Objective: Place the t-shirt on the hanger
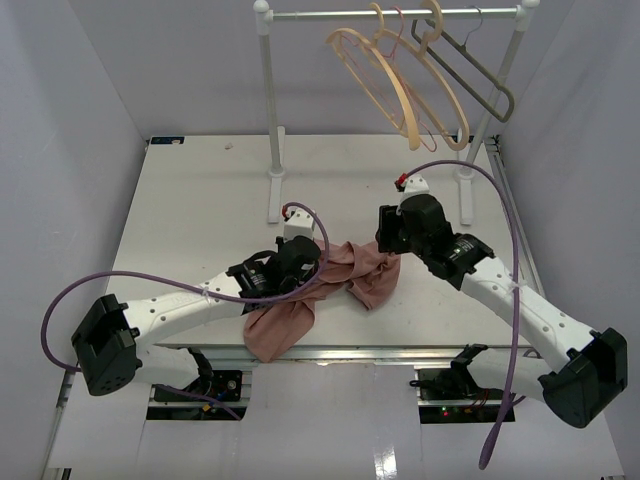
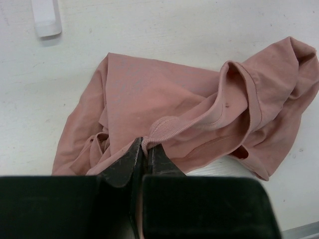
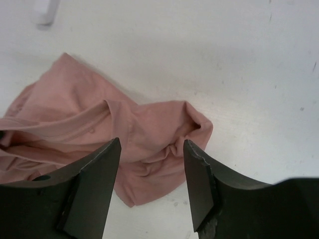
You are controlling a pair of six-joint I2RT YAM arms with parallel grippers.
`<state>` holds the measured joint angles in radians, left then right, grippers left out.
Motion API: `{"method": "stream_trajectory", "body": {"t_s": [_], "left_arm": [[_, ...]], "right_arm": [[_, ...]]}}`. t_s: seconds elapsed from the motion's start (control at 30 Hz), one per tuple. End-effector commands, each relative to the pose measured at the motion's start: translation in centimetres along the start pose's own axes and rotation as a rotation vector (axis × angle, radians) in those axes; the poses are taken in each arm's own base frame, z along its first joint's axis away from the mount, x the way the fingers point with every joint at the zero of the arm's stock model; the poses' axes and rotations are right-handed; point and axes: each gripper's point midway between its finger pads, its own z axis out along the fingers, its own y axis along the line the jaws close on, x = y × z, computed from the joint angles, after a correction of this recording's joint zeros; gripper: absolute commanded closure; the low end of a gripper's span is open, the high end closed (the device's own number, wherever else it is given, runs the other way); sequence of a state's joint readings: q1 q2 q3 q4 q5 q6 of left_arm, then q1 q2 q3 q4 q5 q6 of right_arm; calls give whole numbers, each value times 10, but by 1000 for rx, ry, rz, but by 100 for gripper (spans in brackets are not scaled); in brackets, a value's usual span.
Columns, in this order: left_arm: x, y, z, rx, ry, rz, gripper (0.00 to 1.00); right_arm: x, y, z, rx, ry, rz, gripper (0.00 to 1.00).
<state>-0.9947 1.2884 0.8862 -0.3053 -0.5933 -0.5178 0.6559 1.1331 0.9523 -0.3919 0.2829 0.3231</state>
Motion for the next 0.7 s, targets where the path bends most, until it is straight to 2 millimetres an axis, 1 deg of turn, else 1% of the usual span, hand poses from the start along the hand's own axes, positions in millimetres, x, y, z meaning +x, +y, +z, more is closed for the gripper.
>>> {"method": "stream_trajectory", "body": {"t_s": [0.0,0.07,0.13,0.2,0.23,0.27,0.33,0.43,0.5,0.53,0.6,0.67], "left_arm": [[5,1,4,28,-35,2,100],[9,2,4,61,-60,30,100],[12,3,3,74,-68,47,100],[14,5,1,79,-73,56,100],[16,7,0,85,-79,55,100],[19,8,0,92,-83,59,100],[22,8,1,100,-90,64,100],[23,8,2,100,-87,68,100],[26,8,4,94,-79,76,100],[28,8,5,92,-74,80,100],[29,7,6,97,-67,85,100],[27,6,5,100,-65,89,100]], "right_arm": [[-87,23,-33,-105,-258,-87,38],[-121,29,-46,-118,-344,-122,34],[-151,32,-56,-116,-433,-142,33],[-183,34,-56,-85,-492,-189,34],[-203,33,-63,-69,-530,-187,34],[-215,34,-61,-53,-538,-202,34],[-231,37,-48,-31,-535,-228,35],[-263,45,-54,-33,-587,-241,36],[-285,49,-65,-31,-632,-250,36],[-288,48,-60,-16,-629,-264,36],[-302,43,-62,29,-657,-287,36],[-308,35,-60,89,-675,-320,36]]}}
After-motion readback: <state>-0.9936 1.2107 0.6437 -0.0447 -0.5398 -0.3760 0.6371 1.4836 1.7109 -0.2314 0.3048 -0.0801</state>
